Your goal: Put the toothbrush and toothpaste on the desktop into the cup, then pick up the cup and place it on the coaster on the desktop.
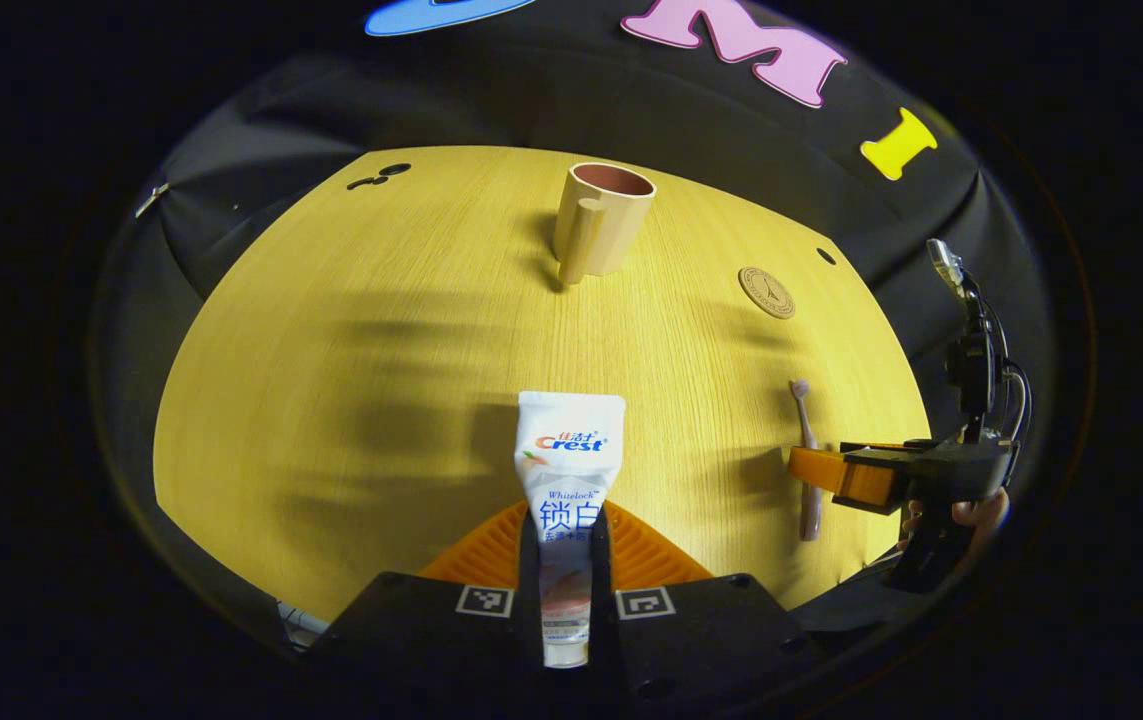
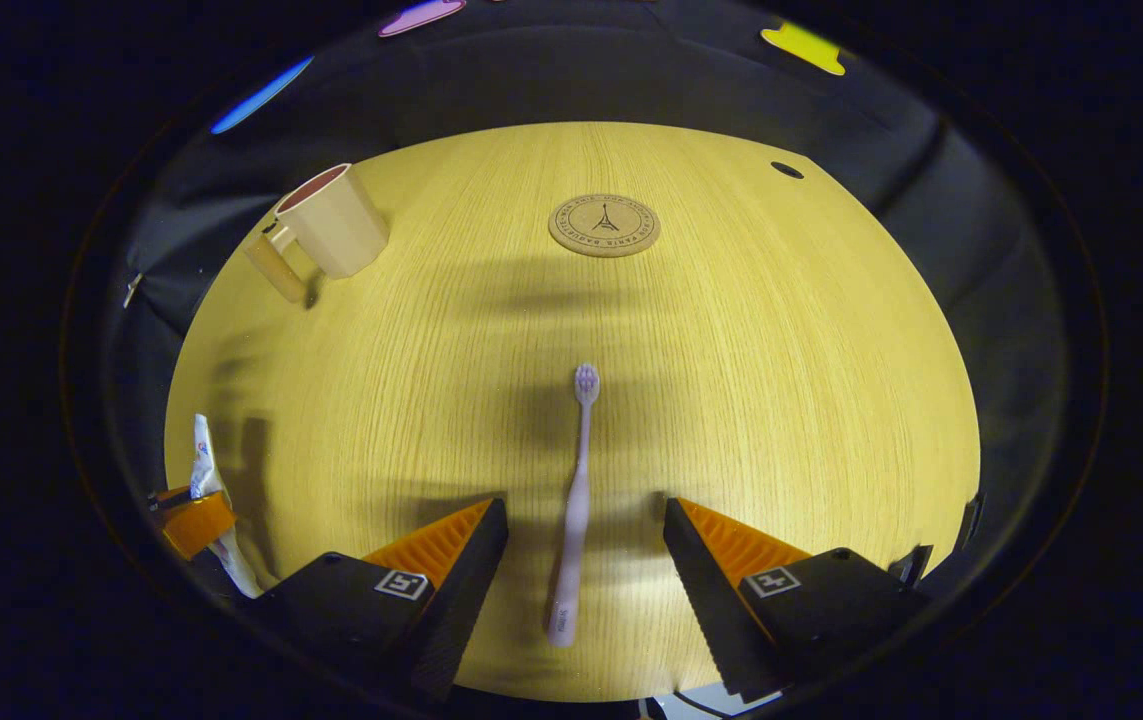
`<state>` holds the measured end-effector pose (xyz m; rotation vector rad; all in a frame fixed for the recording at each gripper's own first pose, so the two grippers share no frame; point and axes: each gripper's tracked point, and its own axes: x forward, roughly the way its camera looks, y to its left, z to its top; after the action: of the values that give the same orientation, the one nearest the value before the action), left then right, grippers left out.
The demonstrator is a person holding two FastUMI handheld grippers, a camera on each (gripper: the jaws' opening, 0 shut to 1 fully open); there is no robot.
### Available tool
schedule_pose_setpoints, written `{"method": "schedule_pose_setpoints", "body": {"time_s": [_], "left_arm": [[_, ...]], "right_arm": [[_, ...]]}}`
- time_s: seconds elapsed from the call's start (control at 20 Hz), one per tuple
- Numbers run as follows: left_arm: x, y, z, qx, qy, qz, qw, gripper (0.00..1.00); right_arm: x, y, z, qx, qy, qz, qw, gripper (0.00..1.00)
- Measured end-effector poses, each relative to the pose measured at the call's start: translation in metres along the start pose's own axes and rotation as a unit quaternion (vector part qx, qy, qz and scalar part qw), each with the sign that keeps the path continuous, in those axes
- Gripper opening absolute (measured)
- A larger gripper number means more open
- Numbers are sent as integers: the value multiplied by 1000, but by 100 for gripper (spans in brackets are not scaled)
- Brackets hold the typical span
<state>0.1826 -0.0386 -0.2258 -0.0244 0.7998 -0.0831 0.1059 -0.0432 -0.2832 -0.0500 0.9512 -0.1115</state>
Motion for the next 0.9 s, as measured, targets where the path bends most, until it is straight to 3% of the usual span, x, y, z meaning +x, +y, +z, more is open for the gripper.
{"method": "schedule_pose_setpoints", "body": {"time_s": [0.15,0.2,0.25,0.3,0.35,0.4,0.45,0.5,0.55,0.6,0.65,0.9], "left_arm": [[0,-3,2,6,-8,-2,1000,23],[-1,-1,2,6,-9,-5,1000,23],[-1,-1,3,6,-10,-7,1000,23],[-1,-2,3,5,-10,-9,1000,23],[-1,-1,3,5,-10,-10,1000,22],[0,-1,3,4,-11,-10,1000,23],[0,0,3,5,-10,-10,1000,23],[1,0,2,5,-9,-10,1000,23],[1,0,1,7,-7,-10,1000,23],[1,0,2,9,-7,-10,1000,23],[1,0,2,11,-7,-10,1000,23],[-1,0,5,12,-9,-12,1000,23]], "right_arm": [[3,10,-3,6,9,2,1000,92],[3,11,-3,11,10,0,1000,81],[3,12,-2,15,11,-1,1000,78],[5,12,0,16,11,-2,1000,63],[5,12,1,18,10,-3,1000,70],[5,12,2,22,10,-4,1000,54],[6,10,3,24,10,-7,1000,49],[7,8,5,28,9,-9,1000,36],[8,7,6,31,10,-10,999,15],[8,6,7,32,8,-12,999,19],[7,7,6,29,6,-11,999,13],[6,10,7,-9,-2,14,1000,6]]}}
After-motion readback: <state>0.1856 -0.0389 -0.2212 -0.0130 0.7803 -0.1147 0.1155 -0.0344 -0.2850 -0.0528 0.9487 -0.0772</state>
